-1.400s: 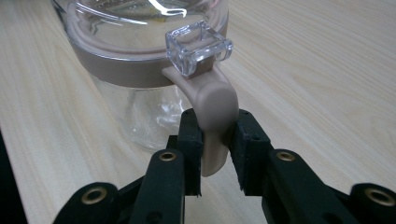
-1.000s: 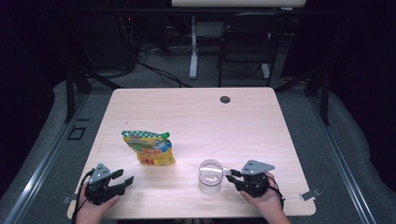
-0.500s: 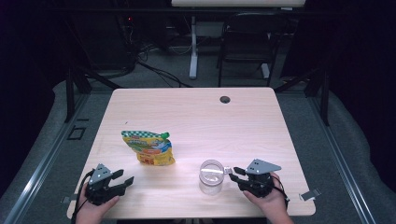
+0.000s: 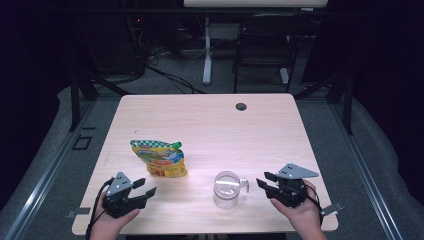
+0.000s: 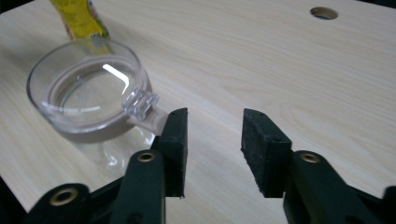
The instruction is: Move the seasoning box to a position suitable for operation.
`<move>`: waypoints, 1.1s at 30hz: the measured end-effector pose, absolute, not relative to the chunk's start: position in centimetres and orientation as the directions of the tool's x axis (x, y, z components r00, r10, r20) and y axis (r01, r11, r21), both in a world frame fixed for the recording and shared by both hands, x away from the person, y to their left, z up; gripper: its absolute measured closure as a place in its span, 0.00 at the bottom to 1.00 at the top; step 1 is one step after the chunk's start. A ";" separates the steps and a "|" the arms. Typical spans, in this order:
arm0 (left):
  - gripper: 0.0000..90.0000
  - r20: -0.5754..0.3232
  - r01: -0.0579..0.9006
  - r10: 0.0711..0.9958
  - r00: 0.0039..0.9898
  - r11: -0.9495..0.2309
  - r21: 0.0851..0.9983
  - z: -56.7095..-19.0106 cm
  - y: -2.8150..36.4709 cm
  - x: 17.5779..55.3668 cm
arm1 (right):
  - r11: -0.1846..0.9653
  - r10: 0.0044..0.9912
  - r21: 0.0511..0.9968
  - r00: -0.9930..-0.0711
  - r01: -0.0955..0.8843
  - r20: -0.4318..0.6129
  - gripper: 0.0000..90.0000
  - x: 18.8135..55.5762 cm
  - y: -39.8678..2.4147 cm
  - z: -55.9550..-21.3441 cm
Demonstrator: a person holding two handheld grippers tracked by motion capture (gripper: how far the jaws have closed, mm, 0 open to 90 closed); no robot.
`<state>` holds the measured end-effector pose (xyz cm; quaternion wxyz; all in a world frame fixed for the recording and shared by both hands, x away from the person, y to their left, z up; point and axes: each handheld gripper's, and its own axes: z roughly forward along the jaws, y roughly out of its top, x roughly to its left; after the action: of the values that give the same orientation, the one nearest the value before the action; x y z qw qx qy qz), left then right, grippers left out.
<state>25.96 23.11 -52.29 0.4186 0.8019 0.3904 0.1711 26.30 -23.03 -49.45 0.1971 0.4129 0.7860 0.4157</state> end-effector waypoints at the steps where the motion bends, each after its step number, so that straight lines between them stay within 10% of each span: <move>1: 0.50 -0.055 0.480 0.762 0.645 -0.348 0.805 -52.0 22.6 26.0 | 0.310 0.814 0.816 -0.579 0.487 0.036 0.73 26.4 -23.0 -49.1; 33: 0.71 -0.104 0.409 0.598 0.795 -0.402 0.820 -50.0 10.5 28.8 | 0.237 0.831 0.768 -0.533 0.595 0.157 0.86 27.5 -18.8 -48.6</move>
<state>28.78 10.48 -50.01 0.4555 0.8307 0.3029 0.1037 27.46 -18.83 -48.63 0.1437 0.4611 0.7731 0.4111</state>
